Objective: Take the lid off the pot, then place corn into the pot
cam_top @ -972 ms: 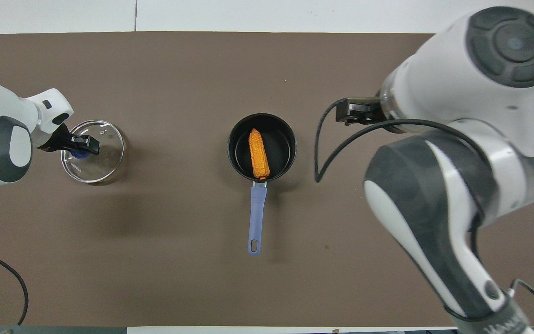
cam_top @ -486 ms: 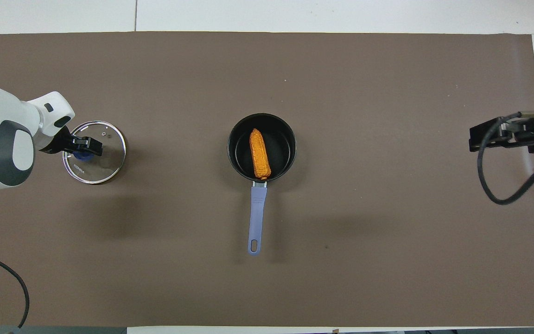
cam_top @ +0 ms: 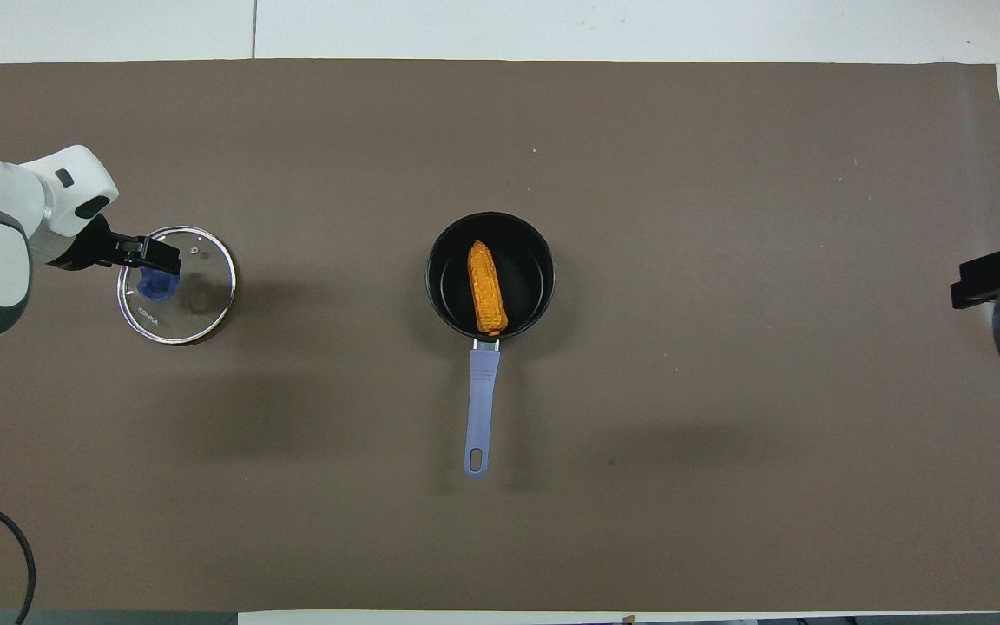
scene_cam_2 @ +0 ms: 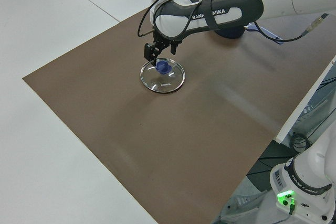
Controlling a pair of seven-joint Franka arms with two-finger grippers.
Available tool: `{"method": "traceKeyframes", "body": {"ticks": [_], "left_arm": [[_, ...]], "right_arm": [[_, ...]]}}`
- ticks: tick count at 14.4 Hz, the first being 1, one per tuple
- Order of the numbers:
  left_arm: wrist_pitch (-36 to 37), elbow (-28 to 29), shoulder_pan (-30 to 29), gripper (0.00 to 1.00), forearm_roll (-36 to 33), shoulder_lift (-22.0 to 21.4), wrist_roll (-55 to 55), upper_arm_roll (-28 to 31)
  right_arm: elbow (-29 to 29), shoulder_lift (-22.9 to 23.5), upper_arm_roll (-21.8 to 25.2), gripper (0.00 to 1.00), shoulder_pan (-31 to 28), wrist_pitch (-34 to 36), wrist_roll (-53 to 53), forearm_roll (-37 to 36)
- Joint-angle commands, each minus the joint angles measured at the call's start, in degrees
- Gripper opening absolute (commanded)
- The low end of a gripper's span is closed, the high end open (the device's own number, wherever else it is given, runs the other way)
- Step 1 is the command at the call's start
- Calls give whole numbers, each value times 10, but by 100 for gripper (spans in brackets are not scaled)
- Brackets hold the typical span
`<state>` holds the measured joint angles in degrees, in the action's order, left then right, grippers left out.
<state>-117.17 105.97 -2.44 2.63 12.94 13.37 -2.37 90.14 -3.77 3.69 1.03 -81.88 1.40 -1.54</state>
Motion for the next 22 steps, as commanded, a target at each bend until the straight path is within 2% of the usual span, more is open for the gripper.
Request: {"method": "traceKeyframes", "body": {"ticks": [1,3,6,9,13,17,22], "left_arm": [[80,-66,8,100,-5,-17,-15,2],[112,-98,10,100,-6,-27,-70,-2],[145,-103,29,100,-14,-76,-89,-2],[206,-98,29,100,-14,-122,-91,-2],[228,-61,36,100,-14,-161,-141,-3],[215,-52,81,100,-14,-165,-179,6],[261,-110,84,100,-29,-144,-174,12]], "right_arm": [[67,-45,0,100,0,-33,0,3],[58,-37,-3,100,2,-36,6,3],[44,-19,-4,100,-1,-27,9,33],[50,-26,-7,100,3,-11,10,32],[52,-29,-7,100,4,-10,8,32],[55,-30,-7,100,-4,-21,5,32],[89,-43,-7,100,-11,-52,4,32]]}}
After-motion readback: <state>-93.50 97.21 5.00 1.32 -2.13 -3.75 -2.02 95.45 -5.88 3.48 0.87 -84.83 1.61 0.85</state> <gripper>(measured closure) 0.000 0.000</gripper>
